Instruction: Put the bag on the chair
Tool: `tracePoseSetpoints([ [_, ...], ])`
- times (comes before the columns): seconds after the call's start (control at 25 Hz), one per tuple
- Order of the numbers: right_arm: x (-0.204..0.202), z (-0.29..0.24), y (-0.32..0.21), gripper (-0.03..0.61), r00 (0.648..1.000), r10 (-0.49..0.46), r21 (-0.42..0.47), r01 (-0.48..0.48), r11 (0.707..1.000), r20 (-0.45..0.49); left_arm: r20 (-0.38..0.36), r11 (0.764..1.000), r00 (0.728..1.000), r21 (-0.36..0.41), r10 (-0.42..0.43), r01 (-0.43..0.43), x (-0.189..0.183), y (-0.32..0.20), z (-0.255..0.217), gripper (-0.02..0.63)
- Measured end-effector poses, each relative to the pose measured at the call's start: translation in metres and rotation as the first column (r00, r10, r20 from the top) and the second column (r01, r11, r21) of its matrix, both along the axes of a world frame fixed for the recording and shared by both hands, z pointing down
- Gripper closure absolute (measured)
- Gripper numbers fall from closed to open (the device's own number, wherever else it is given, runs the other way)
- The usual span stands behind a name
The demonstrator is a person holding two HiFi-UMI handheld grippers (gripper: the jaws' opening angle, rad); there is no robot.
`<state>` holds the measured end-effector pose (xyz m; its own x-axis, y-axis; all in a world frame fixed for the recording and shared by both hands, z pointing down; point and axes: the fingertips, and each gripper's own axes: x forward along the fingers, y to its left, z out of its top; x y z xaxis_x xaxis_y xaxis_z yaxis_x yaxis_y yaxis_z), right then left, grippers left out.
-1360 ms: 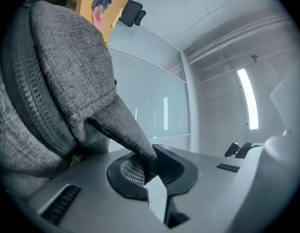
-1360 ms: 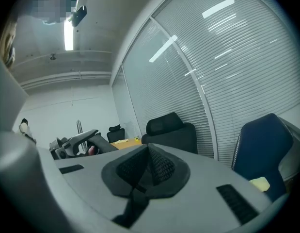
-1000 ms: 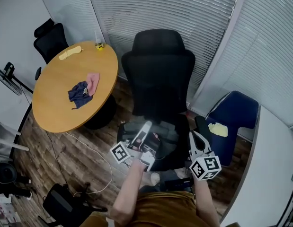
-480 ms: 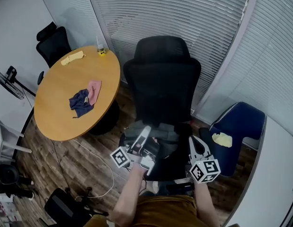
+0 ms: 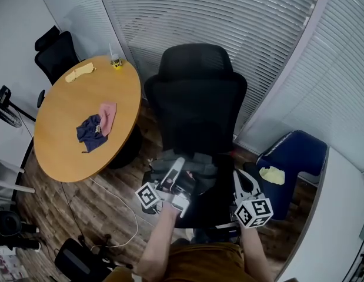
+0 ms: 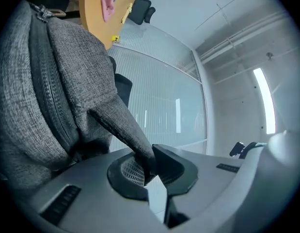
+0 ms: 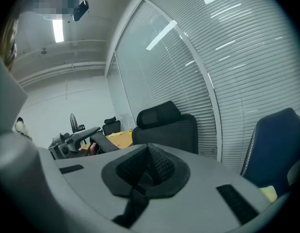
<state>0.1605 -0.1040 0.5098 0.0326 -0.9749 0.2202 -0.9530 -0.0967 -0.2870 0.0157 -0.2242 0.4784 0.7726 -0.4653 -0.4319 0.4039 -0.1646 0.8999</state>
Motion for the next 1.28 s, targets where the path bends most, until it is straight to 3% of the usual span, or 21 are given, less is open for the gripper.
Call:
tracePoseSetpoints([
  [1.12, 0.06, 0.043, -0.048, 0.568, 1.0, 0.014, -0.082, -0.012, 0.997, 0.024, 0.049, 0.985, 0.999, -0.174, 0.016, -0.008, 0.06, -0.039, 0.079, 0.578],
  [1.28, 0.067, 0.049, -0.055, 0.568, 1.0, 0.01, -0.093, -0.007, 0.996, 0.028, 0.058, 0.988, 0.998, -0.153, 0.029, -0.02, 0.068, -0.042, 0.083, 0.578],
])
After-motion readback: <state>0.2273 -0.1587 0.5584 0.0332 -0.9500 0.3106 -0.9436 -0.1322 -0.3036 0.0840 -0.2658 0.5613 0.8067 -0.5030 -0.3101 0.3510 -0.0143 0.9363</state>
